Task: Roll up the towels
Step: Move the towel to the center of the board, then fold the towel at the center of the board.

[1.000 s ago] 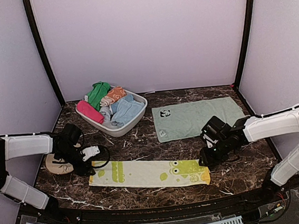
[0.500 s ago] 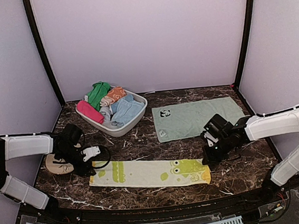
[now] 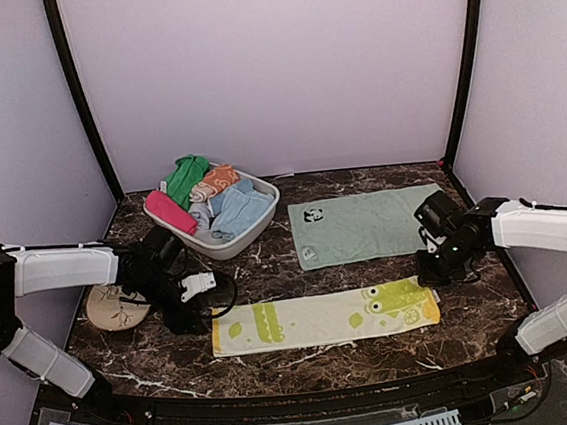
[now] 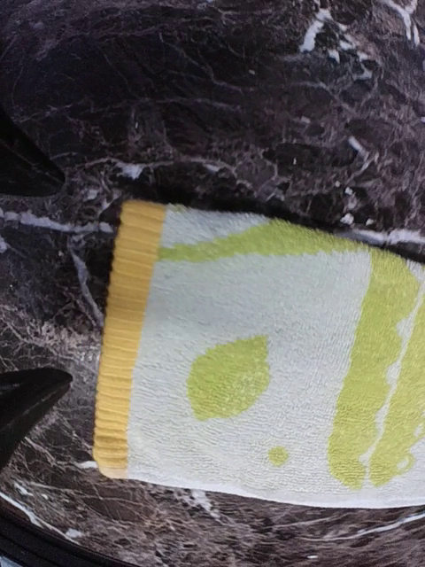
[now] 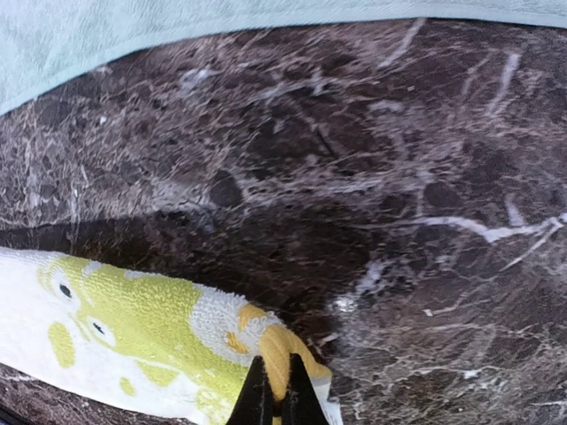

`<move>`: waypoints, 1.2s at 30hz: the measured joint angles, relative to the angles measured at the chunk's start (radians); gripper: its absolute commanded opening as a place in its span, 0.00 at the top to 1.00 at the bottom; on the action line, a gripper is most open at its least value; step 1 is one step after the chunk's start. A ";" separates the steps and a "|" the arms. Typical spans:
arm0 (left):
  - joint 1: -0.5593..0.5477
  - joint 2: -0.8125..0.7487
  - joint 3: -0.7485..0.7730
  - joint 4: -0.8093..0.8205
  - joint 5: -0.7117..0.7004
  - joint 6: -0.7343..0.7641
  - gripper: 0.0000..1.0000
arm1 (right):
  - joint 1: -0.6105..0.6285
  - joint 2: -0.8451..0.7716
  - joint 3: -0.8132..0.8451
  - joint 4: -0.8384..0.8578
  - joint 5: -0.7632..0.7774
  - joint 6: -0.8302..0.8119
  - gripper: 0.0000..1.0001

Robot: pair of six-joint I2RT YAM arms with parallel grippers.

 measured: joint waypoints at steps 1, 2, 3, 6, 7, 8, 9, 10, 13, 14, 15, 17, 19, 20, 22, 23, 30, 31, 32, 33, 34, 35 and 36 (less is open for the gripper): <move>0.000 -0.005 0.010 -0.002 0.003 -0.003 0.21 | -0.015 -0.021 0.002 -0.016 0.009 -0.003 1.00; 0.003 -0.017 0.020 -0.005 0.007 -0.011 0.19 | -0.020 -0.034 0.008 -0.029 0.011 -0.005 1.00; 0.009 -0.030 0.027 -0.008 0.011 -0.018 0.17 | -0.021 -0.039 0.015 -0.040 0.009 -0.008 1.00; 0.046 -0.083 0.039 -0.022 0.028 -0.024 0.16 | -0.014 -0.039 0.042 -0.051 -0.030 -0.012 1.00; 0.066 -0.098 0.043 -0.028 0.032 -0.023 0.16 | -0.006 -0.038 0.050 -0.051 -0.050 -0.011 1.00; 0.092 -0.110 0.049 -0.035 0.041 -0.023 0.16 | 0.006 -0.035 0.060 -0.048 -0.074 -0.005 1.00; 0.119 -0.119 0.052 -0.040 0.047 -0.021 0.16 | 0.023 -0.029 0.072 -0.048 -0.092 0.000 1.00; 0.149 -0.126 0.056 -0.048 0.053 -0.019 0.16 | 0.048 -0.015 0.097 -0.050 -0.109 0.010 1.00; 0.214 -0.139 0.055 -0.065 0.057 -0.004 0.17 | 0.143 0.046 0.196 -0.038 -0.151 0.040 1.00; 0.226 -0.143 0.055 -0.071 0.057 0.000 0.17 | 0.176 0.070 0.234 -0.026 -0.164 0.050 1.00; 0.232 -0.151 0.051 -0.071 0.058 0.003 0.17 | 0.215 0.100 0.282 -0.011 -0.176 0.065 1.00; 0.241 -0.174 0.039 -0.071 0.060 0.006 0.17 | 0.280 0.154 0.353 0.024 -0.201 0.088 1.00; 0.257 -0.207 0.023 -0.070 0.074 0.010 0.17 | 0.341 0.219 0.429 0.053 -0.224 0.109 1.00; 0.267 -0.219 0.017 -0.070 0.079 0.011 0.18 | 0.360 0.246 0.456 0.060 -0.233 0.116 1.00; 0.298 -0.230 0.008 -0.070 0.089 0.019 0.18 | 0.403 0.316 0.523 0.079 -0.250 0.131 1.00; 0.313 -0.229 0.006 -0.070 0.092 0.022 0.18 | 0.421 0.352 0.556 0.086 -0.261 0.138 1.00; 0.378 -0.232 -0.027 -0.068 0.114 0.047 0.19 | 0.489 0.576 0.750 0.128 -0.325 0.165 1.00; 0.384 -0.232 -0.030 -0.067 0.115 0.049 0.20 | 0.494 0.599 0.771 0.133 -0.333 0.166 1.00; 0.390 -0.232 -0.032 -0.067 0.117 0.053 0.20 | 0.498 0.626 0.797 0.142 -0.346 0.170 1.00; 0.394 -0.232 -0.034 -0.068 0.119 0.056 0.20 | 0.501 0.647 0.814 0.148 -0.354 0.171 1.00; 0.400 -0.232 -0.035 -0.068 0.122 0.059 0.21 | 0.505 0.674 0.840 0.155 -0.366 0.173 1.00; 0.405 -0.232 -0.035 -0.067 0.123 0.063 0.21 | 0.510 0.697 0.857 0.165 -0.375 0.174 1.00; 0.410 -0.231 -0.037 -0.067 0.124 0.067 0.21 | 0.513 0.718 0.875 0.171 -0.385 0.177 1.00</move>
